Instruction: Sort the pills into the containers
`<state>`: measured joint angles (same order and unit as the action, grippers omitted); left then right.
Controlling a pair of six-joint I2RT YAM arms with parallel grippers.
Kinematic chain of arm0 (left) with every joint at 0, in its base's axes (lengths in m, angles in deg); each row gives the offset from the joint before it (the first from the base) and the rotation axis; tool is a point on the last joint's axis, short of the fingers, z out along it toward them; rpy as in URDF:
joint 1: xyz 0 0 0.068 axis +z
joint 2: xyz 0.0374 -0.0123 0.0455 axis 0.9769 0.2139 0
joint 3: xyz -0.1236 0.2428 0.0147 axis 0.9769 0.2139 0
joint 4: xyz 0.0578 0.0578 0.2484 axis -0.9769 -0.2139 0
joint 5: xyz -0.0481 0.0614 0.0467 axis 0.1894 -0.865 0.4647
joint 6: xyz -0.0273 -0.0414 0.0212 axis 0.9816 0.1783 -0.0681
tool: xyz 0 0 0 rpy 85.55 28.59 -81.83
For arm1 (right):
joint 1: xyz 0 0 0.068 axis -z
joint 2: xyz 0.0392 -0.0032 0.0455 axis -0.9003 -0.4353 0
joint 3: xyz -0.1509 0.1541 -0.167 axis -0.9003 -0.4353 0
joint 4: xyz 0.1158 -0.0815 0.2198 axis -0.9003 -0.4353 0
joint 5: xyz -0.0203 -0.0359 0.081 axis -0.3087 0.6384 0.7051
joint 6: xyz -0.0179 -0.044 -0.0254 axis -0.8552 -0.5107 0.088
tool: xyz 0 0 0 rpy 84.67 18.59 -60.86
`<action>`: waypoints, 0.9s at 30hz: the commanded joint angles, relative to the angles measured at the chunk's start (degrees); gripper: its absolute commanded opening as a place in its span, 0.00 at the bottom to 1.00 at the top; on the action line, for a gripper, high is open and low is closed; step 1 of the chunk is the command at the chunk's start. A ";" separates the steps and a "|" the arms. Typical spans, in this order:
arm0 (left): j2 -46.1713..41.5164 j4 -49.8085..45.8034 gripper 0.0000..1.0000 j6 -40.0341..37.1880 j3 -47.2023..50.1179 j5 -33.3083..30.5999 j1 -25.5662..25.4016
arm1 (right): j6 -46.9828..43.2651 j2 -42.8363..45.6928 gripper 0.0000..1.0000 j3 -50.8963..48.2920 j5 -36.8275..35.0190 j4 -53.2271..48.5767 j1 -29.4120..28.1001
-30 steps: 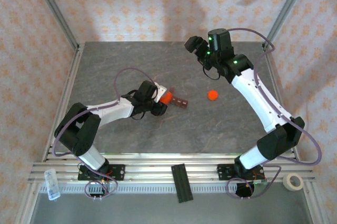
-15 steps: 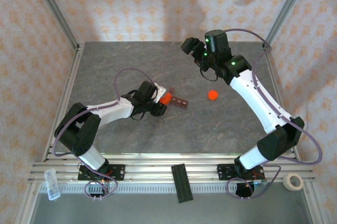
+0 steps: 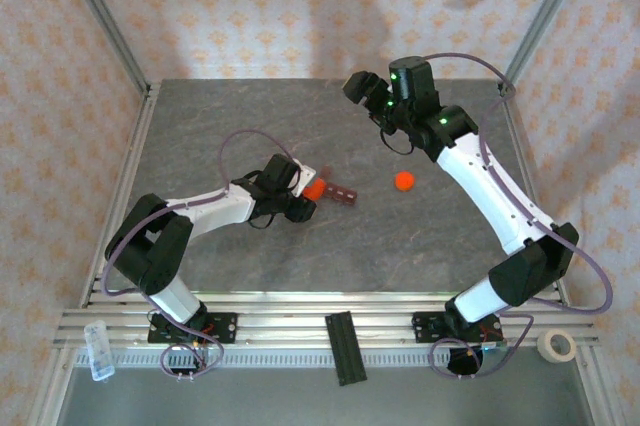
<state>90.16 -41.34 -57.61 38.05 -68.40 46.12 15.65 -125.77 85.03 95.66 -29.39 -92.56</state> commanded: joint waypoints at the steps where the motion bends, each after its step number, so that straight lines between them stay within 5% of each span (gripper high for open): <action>1: 0.96 -2.10 0.00 -0.95 -2.70 -1.47 -0.38 | -6.85 -1.06 0.84 -1.48 -4.02 -3.70 -0.37; 13: 0.72 -4.50 0.00 -2.14 -3.98 -1.89 -0.39 | -14.67 -2.78 0.79 -21.42 -3.71 2.57 1.70; 27: 3.18 -10.17 0.00 -3.77 -8.40 -2.38 -0.24 | -23.89 -13.20 0.70 -23.03 7.48 3.14 1.73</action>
<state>92.67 -48.75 -59.93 31.41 -69.60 46.12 -5.27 -138.01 62.02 100.84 -26.88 -90.76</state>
